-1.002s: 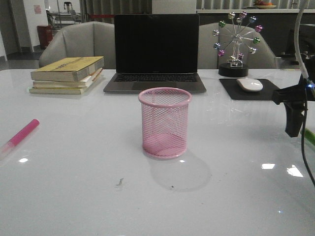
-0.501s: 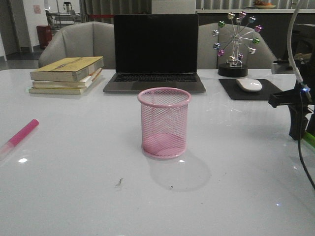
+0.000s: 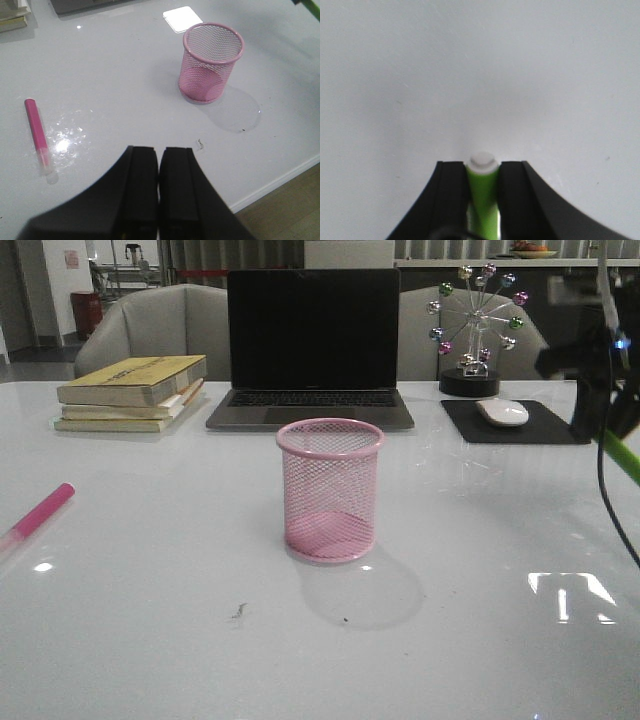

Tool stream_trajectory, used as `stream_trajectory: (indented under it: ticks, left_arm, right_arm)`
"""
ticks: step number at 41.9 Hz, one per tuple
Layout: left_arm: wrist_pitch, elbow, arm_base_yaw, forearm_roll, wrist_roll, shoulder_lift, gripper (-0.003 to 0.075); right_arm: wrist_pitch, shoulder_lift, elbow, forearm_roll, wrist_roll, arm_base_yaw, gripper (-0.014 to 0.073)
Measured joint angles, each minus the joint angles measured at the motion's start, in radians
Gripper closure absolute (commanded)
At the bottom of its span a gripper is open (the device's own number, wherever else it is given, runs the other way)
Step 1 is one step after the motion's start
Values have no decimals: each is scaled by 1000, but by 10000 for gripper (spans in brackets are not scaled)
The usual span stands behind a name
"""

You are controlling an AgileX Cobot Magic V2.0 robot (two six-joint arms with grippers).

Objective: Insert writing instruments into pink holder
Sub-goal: 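Lift the green marker and lower it into the pink mesh holder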

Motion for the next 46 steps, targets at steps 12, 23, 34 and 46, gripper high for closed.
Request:
stream_trajectory:
  ticks: [12, 23, 34, 46]
  left_arm:
    - [0, 0, 0, 0, 0, 0, 629]
    - [0, 0, 0, 0, 0, 0, 629]
    - [0, 0, 0, 0, 0, 0, 629]
    - [0, 0, 0, 0, 0, 0, 629]
  right_arm:
    - [-407, -362, 306, 48, -4, 166, 431]
    - [-950, -492, 593, 71, -4, 387, 431]
    - [-1464, -398, 674, 72, -4, 522, 431]
    - [-1717, -201, 674, 50, 59, 534, 431]
